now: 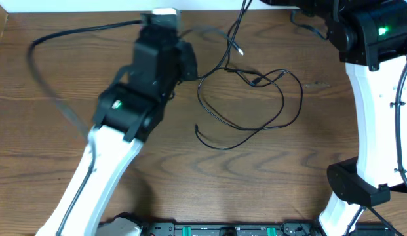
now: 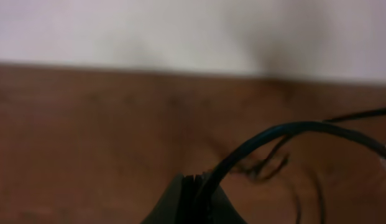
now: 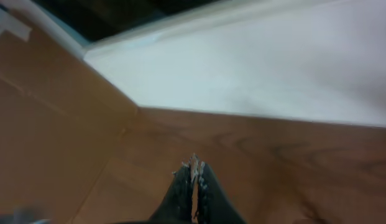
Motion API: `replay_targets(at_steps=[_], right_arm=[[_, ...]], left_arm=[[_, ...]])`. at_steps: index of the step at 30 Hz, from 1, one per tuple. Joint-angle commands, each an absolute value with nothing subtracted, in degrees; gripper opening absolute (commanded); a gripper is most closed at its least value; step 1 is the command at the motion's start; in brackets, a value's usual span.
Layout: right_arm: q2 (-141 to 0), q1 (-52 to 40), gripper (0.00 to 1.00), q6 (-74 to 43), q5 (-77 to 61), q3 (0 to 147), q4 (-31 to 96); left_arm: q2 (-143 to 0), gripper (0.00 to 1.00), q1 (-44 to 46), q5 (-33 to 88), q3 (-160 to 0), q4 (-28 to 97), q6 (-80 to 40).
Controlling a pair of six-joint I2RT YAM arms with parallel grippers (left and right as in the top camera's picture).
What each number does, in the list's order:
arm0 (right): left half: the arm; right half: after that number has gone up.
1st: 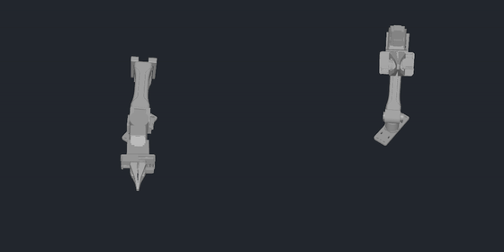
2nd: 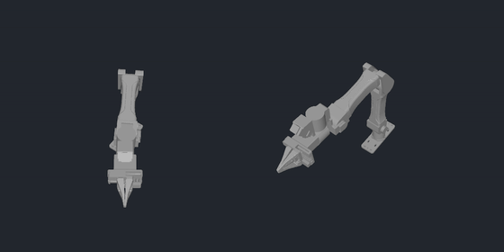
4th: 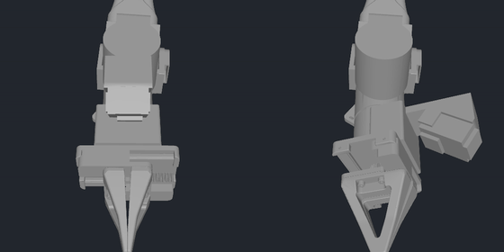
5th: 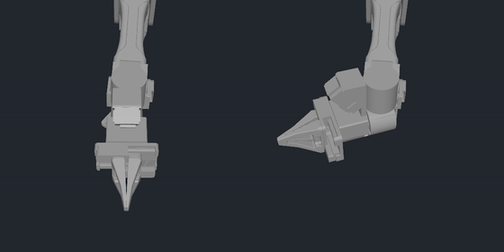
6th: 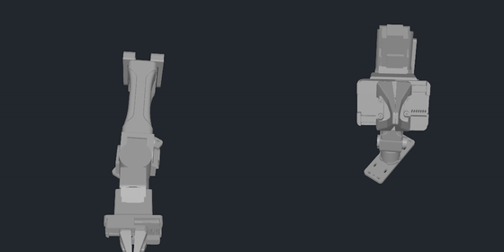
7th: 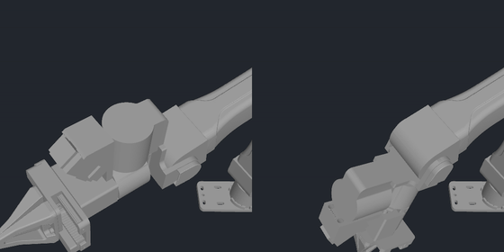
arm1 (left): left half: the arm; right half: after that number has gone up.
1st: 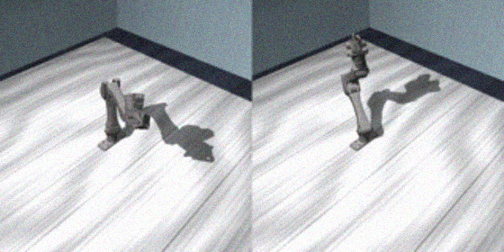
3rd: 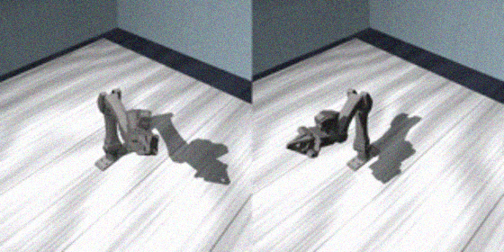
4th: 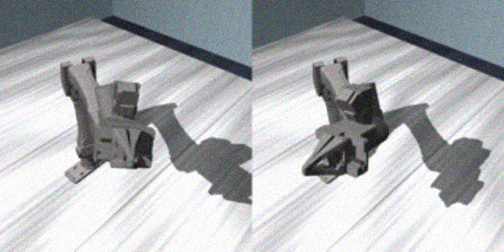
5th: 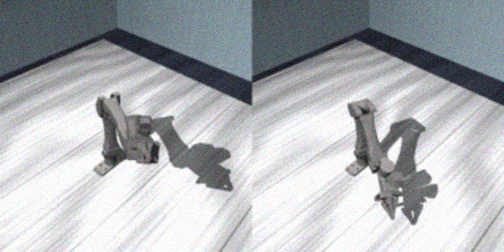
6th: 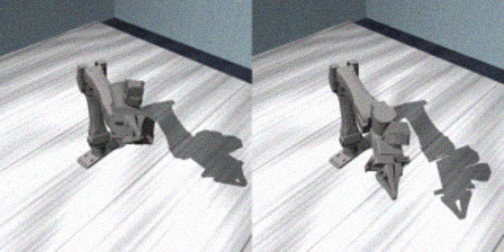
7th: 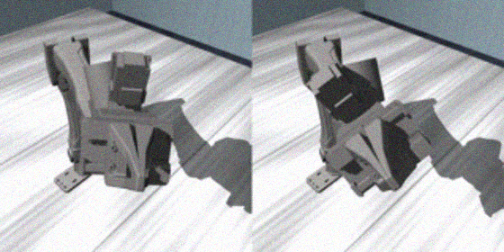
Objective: Untangle cables
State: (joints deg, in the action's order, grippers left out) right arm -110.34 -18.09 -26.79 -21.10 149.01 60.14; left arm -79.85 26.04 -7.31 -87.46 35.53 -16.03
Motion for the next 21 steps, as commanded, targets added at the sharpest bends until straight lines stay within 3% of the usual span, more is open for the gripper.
replay_targets(at_steps=[1,5,14,21], right_arm=[[-110.0,-15.9,0.01,-24.5,-26.7,149.4,62.6],[-110.0,-14.5,0.01,-21.3,-30.3,149.4,67.2],[-110.0,-12.8,0.01,-18.3,-31.3,149.4,70.7],[-110.0,-12.6,0.01,-17.1,-32.2,149.4,70.7]], left_arm=[[-86.6,0.11,26.1,-4.6,-87.4,36.9,-15.3],[-92.8,0.27,26.1,1.9,-87.4,32.4,-15.0],[-98.6,0.40,24.8,21.6,-87.4,24.5,-7.7],[-98.6,0.54,17.8,42.2,-87.4,24.5,-1.1]])
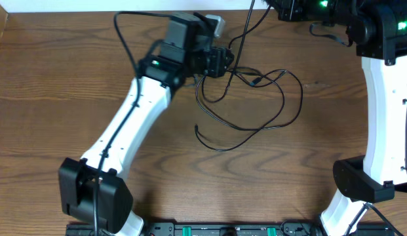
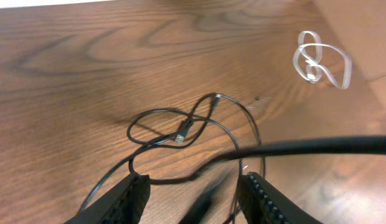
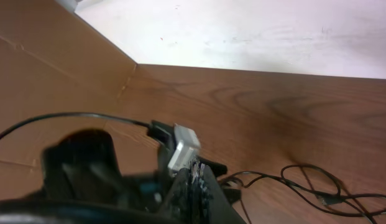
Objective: Untangle cables
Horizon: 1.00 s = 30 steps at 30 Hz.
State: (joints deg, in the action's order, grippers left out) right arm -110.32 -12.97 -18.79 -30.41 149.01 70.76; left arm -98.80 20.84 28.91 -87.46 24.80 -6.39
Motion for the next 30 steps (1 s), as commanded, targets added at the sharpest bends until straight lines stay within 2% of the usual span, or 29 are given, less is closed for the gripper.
replay_targets(at_steps=[1,18,19,20,22,24,30], right_arm=[[-110.0,-12.8,0.01,-17.1,-32.5,149.4,70.7],[-110.0,-12.7,0.01,-14.8,-37.6,149.3,71.0],[-110.0,-12.7,0.01,-14.7,-37.7,149.3,71.0],[-110.0,-12.7,0.01,-14.7,-37.6,149.3,71.2],[-110.0,-12.7,0.01,-14.7,-37.5,149.3,71.2],[-110.0,-12.6,0.01,-14.7,-36.4,149.3,71.2],[-110.0,-10.1,0.01,-15.8,-28.3,149.3,72.2]], left_arm=[[-98.6,0.55,17.1,42.9,-87.4,24.5,-0.4],[-104.0,0.54,19.4,42.9,-87.4,15.0,1.5],[-104.4,0.51,19.4,42.9,-87.4,15.0,1.5],[-105.0,0.41,19.2,42.8,-87.4,14.8,1.5],[-105.2,0.28,19.0,42.9,-87.4,14.6,1.5],[-105.2,0.08,18.7,42.6,-87.4,14.1,1.4],[-100.9,0.07,16.3,42.4,-88.7,10.8,-7.9]])
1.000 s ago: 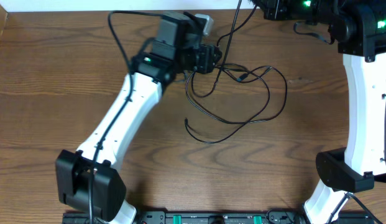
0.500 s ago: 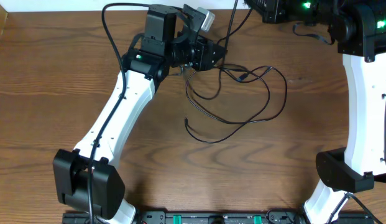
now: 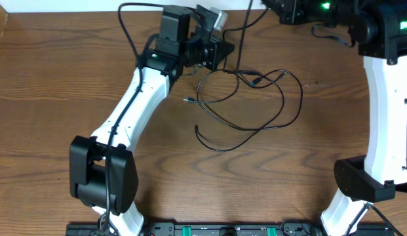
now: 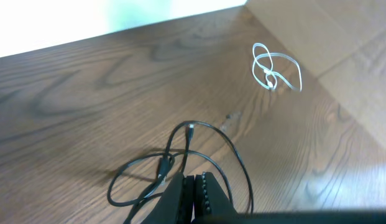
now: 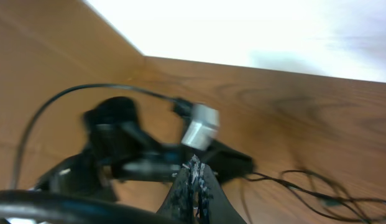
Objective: Untangle cables
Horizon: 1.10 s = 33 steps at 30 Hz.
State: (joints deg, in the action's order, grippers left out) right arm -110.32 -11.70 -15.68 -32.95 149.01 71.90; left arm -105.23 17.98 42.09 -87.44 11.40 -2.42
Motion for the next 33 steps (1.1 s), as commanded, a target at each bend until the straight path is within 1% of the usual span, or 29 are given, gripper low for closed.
replay_targets(at_steps=[1,4,9,12,17,19,21,22,25,28,30,33], right_arm=[[-110.0,-9.6,0.01,-15.8,-27.5,149.3,72.2],[-110.1,-7.6,0.01,-16.9,-23.6,149.1,72.2],[-111.0,-5.2,0.01,-17.2,-21.6,149.1,72.5],[-112.4,-4.5,0.01,-17.1,-21.1,149.1,73.1],[-115.3,-4.7,0.01,-15.2,-23.1,149.1,74.3],[-115.8,-5.0,0.01,-13.9,-25.1,149.1,75.0],[-116.2,-5.4,0.01,-9.5,-29.6,149.1,75.3],[-116.2,-5.7,0.01,-6.0,-33.2,149.1,75.7],[-116.2,-6.6,0.01,2.5,-41.0,149.1,77.2],[-116.4,-8.2,0.01,9.4,-43.9,149.1,80.2],[-117.0,-9.9,0.01,13.5,-43.9,149.0,82.1],[-119.1,-12.4,0.01,17.3,-43.9,148.5,84.4]], left_arm=[[-99.2,0.07,15.9,42.4,-88.9,10.8,-9.0],[-91.4,0.07,15.4,41.7,-88.9,10.8,-12.0],[-78.4,0.07,15.6,41.9,-88.9,8.0,-18.4],[-72.7,0.07,15.6,44.8,-88.9,4.9,-19.5],[-68.1,0.07,15.6,45.0,-88.9,0.3,-21.9],[-67.9,0.07,15.6,43.9,-88.9,-4.6,-24.4],[-68.3,0.07,15.6,40.4,-88.9,-9.5,-25.8],[-68.5,0.07,15.6,36.7,-88.9,-10.7,-25.8],[-68.9,0.07,15.6,25.6,-88.9,-10.9,-26.9],[-69.8,0.07,15.6,14.6,-88.9,-11.3,-30.8],[-70.4,0.07,15.6,11.8,-88.9,-12.0,-30.8],[-71.0,0.07,15.6,11.3,-88.9,-12.2,-31.0]])
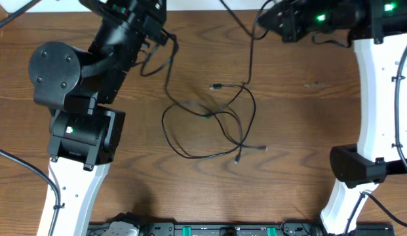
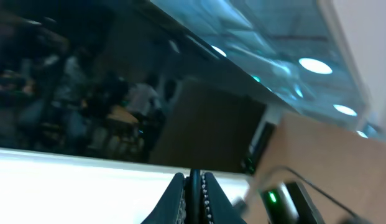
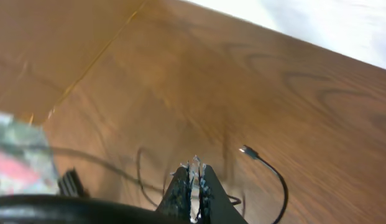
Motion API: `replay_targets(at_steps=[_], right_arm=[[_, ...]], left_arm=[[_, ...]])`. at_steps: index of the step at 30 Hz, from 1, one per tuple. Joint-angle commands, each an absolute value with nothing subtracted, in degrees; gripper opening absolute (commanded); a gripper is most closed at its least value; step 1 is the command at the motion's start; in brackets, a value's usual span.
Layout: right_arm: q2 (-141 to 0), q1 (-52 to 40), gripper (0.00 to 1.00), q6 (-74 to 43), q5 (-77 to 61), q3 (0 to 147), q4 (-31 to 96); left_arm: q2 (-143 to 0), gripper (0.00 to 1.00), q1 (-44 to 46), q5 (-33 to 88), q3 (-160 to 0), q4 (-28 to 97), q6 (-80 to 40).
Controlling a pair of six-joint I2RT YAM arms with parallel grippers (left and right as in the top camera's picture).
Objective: Untangle cables
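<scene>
Thin black cables lie in a loose tangle (image 1: 216, 117) on the brown table (image 1: 321, 151), with plug ends at its edges. One strand (image 1: 168, 78) climbs to my left gripper (image 1: 162, 34), raised high at the back left. In the left wrist view that gripper (image 2: 194, 177) is shut on a thin black cable and faces the room. Another strand (image 1: 250, 59) rises to my right gripper (image 1: 262, 18) at the back. The right wrist view shows this gripper (image 3: 194, 167) shut above the table, a cable plug (image 3: 245, 150) below it.
My left arm's big black body (image 1: 78, 131) fills the left side. The right arm's white column (image 1: 373, 98) stands along the right edge. A white wall (image 1: 203, 4) borders the back, and an equipment strip (image 1: 210, 229) runs along the front edge.
My left gripper was shut low at the tangle near the back middle; it now sits high at the back left, still shut on a strand. The tangle has shifted toward the table's middle and changed shape.
First my left gripper was shut over the back left and the right one shut at the back. Then the left stood open at the tangle, then shut there. Now it is raised to the left, with strands stretched up to both grippers.
</scene>
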State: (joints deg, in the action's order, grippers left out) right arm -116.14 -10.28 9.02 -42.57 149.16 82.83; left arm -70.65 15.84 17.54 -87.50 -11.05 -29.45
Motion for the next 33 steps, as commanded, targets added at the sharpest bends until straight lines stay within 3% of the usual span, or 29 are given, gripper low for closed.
replay_targets(at_steps=[1,4,5,7,12,15,19,33], right_arm=[[-119.6,-12.9,0.01,18.1,-44.1,148.3,84.9],[-122.1,-14.4,0.10,22.9,-46.9,148.3,86.8],[-123.1,-15.3,0.39,28.8,-50.4,148.3,88.4],[-123.9,-16.6,0.62,35.8,-53.8,148.3,90.1],[-126.1,-19.7,0.89,41.8,-55.0,148.3,90.3],[-127.5,-21.2,0.99,46.5,-55.1,148.3,92.3],[-130.2,-22.8,0.99,57.1,-62.7,148.3,97.3],[-136.1,-35.9,0.96,63.1,-72.4,148.3,93.1]], left_arm=[[-71.1,0.07,15.6,11.3,-88.9,-12.2,-31.4],[-71.3,0.08,15.6,11.3,-88.9,-12.2,-31.9],[-71.4,0.07,15.6,11.3,-88.9,-12.1,-31.9],[-71.5,0.07,15.6,11.3,-88.9,-12.1,-31.9],[-71.5,0.07,15.6,11.3,-88.9,-12.1,-31.8],[-71.5,0.07,15.6,11.3,-88.9,-11.9,-31.8],[-71.5,0.07,15.6,11.3,-88.9,-11.9,-31.8],[-71.5,0.08,15.6,11.3,-88.9,-10.1,-31.8]])
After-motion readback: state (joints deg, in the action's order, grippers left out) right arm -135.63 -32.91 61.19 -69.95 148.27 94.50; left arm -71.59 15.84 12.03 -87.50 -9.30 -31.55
